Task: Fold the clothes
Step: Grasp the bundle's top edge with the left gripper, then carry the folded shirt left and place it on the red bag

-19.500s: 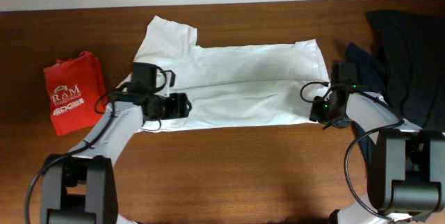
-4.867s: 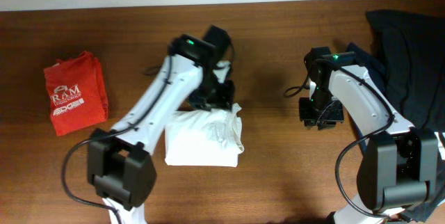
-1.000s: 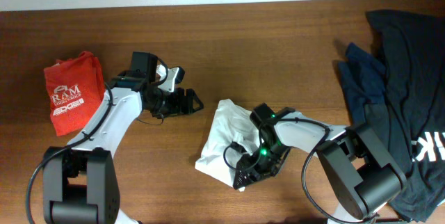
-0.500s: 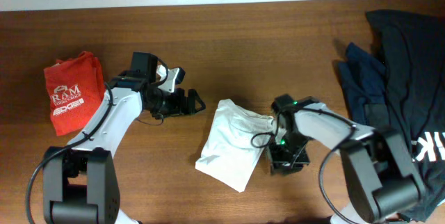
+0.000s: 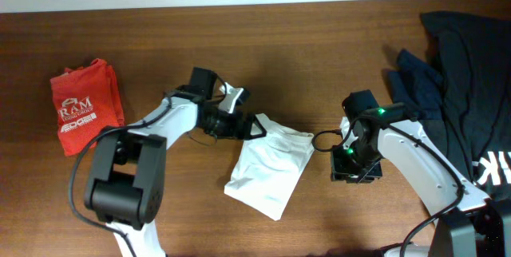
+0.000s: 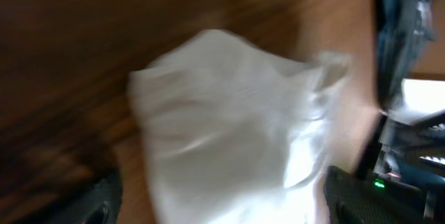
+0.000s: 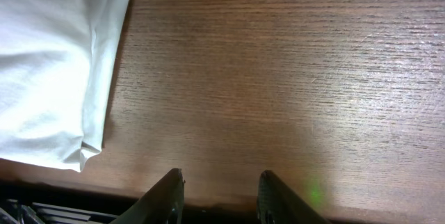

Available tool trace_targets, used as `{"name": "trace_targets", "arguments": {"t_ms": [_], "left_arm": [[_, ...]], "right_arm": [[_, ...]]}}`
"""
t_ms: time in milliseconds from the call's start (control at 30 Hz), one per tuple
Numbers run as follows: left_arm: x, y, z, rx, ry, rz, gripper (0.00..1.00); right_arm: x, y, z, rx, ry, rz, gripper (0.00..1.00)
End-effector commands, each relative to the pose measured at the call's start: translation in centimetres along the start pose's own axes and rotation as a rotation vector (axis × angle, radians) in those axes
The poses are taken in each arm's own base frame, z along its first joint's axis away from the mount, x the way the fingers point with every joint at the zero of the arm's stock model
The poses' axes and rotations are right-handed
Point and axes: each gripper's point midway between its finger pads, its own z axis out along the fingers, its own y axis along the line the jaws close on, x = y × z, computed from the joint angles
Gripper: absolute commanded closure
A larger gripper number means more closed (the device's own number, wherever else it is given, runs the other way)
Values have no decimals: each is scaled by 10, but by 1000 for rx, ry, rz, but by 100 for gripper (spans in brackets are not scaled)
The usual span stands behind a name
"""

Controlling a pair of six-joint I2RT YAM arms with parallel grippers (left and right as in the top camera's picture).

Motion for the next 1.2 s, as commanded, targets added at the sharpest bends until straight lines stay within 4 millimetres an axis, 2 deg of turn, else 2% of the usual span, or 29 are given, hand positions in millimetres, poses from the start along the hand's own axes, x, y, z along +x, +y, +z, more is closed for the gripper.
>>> {"name": "trace_targets", "arguments": {"t_ms": [0,33,133,233,300,367,433,500,567,633,700,833,933,1000,1167], "left_arm": [[36,-4,41,47,139,-14,28],[40,-9,47,50,154,2,34],[36,-1,49,-26,152,29,100],[19,14,35,-108,114,24,99],[-2,33,3,-233,61,2,100],[-20,49,-37,-351,-4,-21,100],[-38,64,-95,-463,-114,-56,100],[-44,74,-152,-534,-226,-101,100],[-41,87,-203,-604,-319,-156,100],[-29,108,-261,-692,-423,-238,100],[-18,125,-300,-737,-502,-301,100],[-13,150,-343,-773,-623,-347,100],[-21,150,-359,-730,-698,-319,100],[-21,153,-377,-753,-733,-315,100],[-25,158,-406,-797,-805,-292,100]], "right_arm": [[-5,-2,-7,10,-36,-10,61],[-5,-2,-7,10,-36,-10,61],[-5,-2,-7,11,-36,-10,61],[-5,-3,-7,17,-37,-10,61],[-6,-5,-7,26,-40,-9,61],[-6,-7,-8,36,-42,-9,61],[-7,-8,-8,46,-45,-9,61],[-8,-8,-8,46,-49,-9,61],[-8,-8,-8,46,-50,-10,61],[-8,-8,-8,45,-50,-10,61],[-8,-8,-8,45,-50,-10,61],[-8,-8,-8,45,-50,-10,61],[-8,-8,-8,45,-50,-10,61],[-8,-8,-8,46,-49,-9,61],[-8,-8,-8,45,-49,-9,60]]}}
